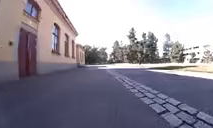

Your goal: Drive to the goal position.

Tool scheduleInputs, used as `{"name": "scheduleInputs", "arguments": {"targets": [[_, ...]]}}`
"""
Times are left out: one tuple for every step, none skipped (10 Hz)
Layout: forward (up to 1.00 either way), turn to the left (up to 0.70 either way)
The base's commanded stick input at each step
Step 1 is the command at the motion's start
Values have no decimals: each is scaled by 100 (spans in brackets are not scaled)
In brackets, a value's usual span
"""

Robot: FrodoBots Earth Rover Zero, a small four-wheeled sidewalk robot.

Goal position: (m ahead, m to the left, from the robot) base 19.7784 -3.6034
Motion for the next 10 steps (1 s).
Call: {"name": "scheduleInputs", "arguments": {"targets": [[68,0],[68,0],[68,0],[68,0],[68,0],[68,0],[68,0],[68,0],[68,0],[68,0]]}}
